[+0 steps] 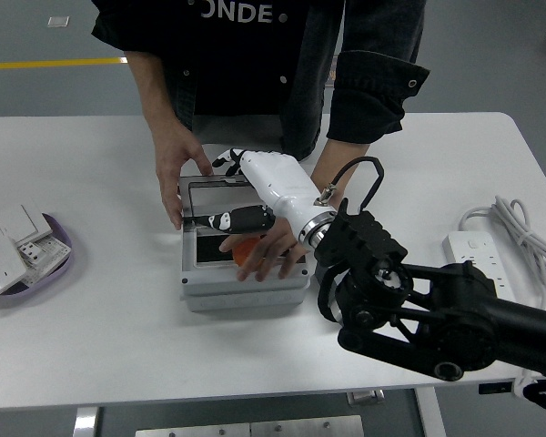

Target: Pick up the cylinder from the cube,place it in the box,flap close box

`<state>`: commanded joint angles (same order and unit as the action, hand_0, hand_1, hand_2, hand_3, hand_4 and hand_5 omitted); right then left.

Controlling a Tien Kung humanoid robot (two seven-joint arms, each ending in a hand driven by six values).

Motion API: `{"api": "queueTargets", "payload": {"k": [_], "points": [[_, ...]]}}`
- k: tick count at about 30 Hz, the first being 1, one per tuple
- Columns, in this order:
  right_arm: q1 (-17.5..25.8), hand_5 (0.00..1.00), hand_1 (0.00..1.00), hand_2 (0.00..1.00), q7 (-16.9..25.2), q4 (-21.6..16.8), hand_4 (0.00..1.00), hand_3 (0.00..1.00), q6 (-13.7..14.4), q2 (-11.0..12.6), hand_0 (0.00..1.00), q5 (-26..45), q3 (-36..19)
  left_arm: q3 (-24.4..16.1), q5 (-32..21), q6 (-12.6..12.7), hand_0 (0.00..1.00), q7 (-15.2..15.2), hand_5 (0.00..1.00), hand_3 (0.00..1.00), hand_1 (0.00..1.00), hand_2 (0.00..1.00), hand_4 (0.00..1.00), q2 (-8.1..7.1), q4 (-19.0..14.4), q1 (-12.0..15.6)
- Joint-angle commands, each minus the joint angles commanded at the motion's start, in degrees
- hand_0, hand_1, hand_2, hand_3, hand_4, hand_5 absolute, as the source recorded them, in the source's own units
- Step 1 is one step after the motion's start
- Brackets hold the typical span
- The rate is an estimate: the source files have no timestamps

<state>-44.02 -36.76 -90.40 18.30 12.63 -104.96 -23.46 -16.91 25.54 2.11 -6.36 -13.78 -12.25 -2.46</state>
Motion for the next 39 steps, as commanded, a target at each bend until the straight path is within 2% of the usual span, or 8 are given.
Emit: {"api": "queueTargets", "payload": {"k": [9,14,21,30,31,33,36,39], "points": [[-3.93,0.453,0.647,0.671,1.97,7.64,0.953,0.763,1.94,-0.31,0.771,6.40,1.36,0.31,-0.11,-0.03,0.595,-0.01,0.231,0.618,0.621,0.605,0.681,-0.30,-0.05,-0.26],[-4.16,0.446,0.647,0.669,2.30,8.65,0.944,0.762,2.36,-0.02,0.769,7.82,2.90,0.35,-0.10,-0.03,0.595,-0.03,0.231,0.618,0.621,0.605,0.681,-0.27,-0.05,-0.32],[-2.55,0.449,0.647,0.667,1.92,4.83,0.937,0.760,2.61,1.52,0.770,7.03,4.82,0.17,0.01,0.01,0.595,-0.01,0.231,0.617,0.621,0.604,0.681,-0.17,-0.04,-0.36],[0.56,0.447,0.648,0.666,3.49,-4.61,0.933,0.759,5.26,5.62,0.769,10.66,5.90,-0.16,0.24,0.18,0.595,0.02,0.231,0.617,0.621,0.604,0.680,-0.03,0.05,-0.34],[0.99,0.405,0.638,0.662,3.77,-5.73,0.829,0.757,5.50,6.10,0.757,11.76,5.99,-0.24,0.31,0.20,0.595,0.02,0.230,0.616,0.621,0.603,0.681,-0.02,0.05,-0.31],[1.81,0.405,0.638,0.662,4.20,-7.49,0.829,0.757,5.84,6.89,0.757,14.07,6.23,-0.38,0.42,0.25,0.595,0.04,0.230,0.616,0.621,0.603,0.681,-0.02,0.07,-0.27],[2.80,0.405,0.638,0.662,5.74,-7.32,0.829,0.757,5.29,7.30,0.757,17.99,6.22,-0.43,0.45,0.33,0.595,0.08,0.230,0.616,0.621,0.603,0.681,0.00,0.11,-0.24],[3.87,0.398,0.639,0.663,9.01,-5.86,0.749,0.744,5.00,7.37,0.743,22.74,5.90,-0.51,0.54,0.38,0.595,0.15,0.231,0.616,0.621,0.603,0.682,0.02,0.13,-0.26]]}}
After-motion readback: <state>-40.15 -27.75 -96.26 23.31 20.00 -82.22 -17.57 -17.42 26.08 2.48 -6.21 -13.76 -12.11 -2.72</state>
